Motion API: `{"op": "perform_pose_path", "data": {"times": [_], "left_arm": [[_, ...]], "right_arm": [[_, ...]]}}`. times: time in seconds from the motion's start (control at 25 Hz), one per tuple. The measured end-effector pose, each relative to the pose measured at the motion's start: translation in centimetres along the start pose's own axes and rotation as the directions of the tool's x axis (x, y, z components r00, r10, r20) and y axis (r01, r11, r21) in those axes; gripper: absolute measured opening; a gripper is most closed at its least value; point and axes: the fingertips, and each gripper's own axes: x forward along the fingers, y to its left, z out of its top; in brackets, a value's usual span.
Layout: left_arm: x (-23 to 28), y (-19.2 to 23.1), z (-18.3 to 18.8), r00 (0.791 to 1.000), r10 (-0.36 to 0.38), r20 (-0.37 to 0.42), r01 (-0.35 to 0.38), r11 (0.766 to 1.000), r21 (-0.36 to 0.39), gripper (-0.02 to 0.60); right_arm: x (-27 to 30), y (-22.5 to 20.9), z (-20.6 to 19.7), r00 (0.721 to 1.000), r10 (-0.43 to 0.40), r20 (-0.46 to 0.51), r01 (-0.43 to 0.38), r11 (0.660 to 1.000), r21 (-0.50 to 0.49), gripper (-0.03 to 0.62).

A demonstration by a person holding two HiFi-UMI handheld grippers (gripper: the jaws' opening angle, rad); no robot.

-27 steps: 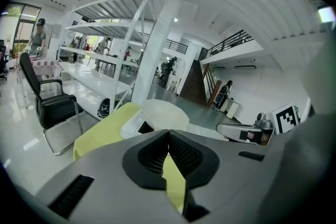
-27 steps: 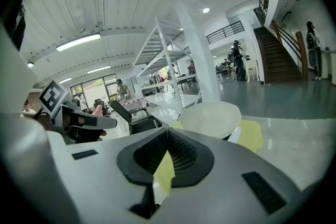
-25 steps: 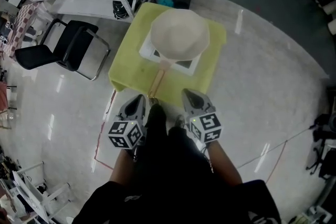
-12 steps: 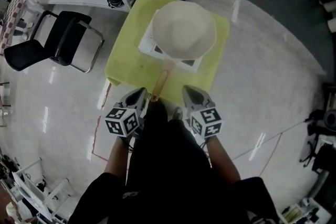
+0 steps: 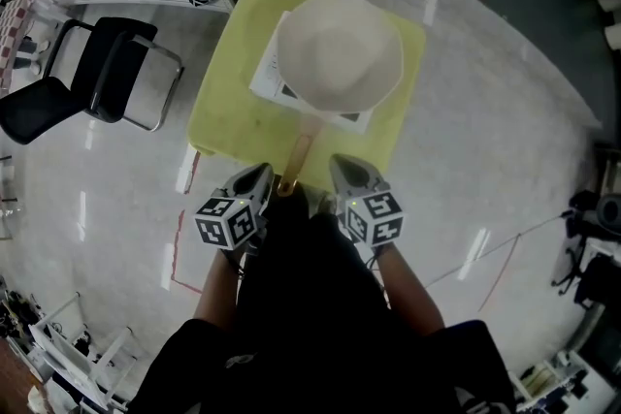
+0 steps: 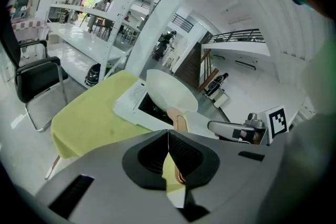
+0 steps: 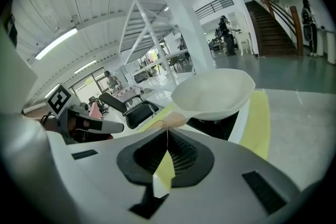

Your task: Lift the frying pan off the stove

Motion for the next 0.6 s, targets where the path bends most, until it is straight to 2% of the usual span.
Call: {"op": "perform_pose_path", "data": {"times": [0.28,0.52,0.6], "left_arm": [[0.7,0.8,0.0,0.999,-0.01,-0.032,0.009,1.0,-0.026,0.043],[1.2,0.7,0.0,0.998,-0.034,-0.059,0.033,0.999,-0.019,0.043],[1.3,0.8,0.0,0.997,-0.038,-0.062,0.037,0.999,-0.024,0.043]], "right_arm": [[2.1,-1.4,-0.9,0.999,0.04,-0.009,-0.038,0.989,0.143,0.015],[3.4,-1.6,0.0,0.995,0.093,0.029,-0.097,0.967,0.234,0.018],[3.9,-1.6,-0.1,0.993,0.113,0.032,-0.118,0.955,0.272,0.046]]}}
